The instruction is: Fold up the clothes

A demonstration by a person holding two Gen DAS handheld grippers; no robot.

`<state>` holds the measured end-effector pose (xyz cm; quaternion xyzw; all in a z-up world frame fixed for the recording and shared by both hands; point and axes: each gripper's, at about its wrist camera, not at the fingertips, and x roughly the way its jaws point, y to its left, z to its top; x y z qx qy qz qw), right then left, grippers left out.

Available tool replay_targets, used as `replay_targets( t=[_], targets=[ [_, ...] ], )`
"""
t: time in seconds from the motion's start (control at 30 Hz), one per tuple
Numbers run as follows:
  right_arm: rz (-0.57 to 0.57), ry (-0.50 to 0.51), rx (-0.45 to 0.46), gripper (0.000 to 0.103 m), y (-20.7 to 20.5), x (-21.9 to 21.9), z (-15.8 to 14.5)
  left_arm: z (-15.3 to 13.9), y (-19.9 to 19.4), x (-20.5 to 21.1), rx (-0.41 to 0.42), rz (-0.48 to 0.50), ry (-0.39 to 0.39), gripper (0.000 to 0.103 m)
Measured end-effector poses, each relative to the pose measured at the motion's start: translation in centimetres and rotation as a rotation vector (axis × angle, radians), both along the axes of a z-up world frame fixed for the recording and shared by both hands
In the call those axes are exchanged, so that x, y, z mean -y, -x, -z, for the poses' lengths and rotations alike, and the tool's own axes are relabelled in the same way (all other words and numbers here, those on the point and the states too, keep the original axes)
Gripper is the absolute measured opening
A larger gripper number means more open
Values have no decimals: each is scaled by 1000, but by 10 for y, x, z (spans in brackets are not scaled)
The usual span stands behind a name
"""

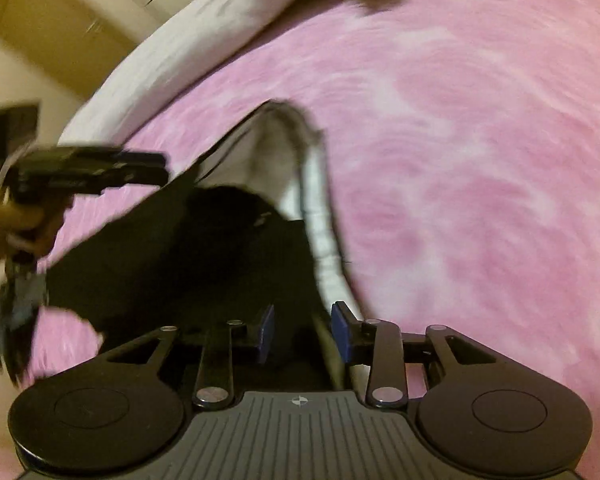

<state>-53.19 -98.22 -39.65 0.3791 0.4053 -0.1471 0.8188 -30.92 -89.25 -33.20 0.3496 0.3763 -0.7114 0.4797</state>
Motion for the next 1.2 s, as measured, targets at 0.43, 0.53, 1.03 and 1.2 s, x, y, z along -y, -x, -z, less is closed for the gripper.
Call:
replay_targets(
  t=[0.43,0.53,1.03,1.2],
  targets=[
    [-121,6,-68,1,-37,11,26,35,18,15,99,114,33,46],
    [-137,41,-80,2,-41,8,23,44,24,24,177,148,29,51],
    [-166,79,-8,3,-50,5,18,47,5,10,165,100,21,48],
    [-201,118,90,2,-29,-13,-28,43,8,18,149,126,36,48]
  ],
)
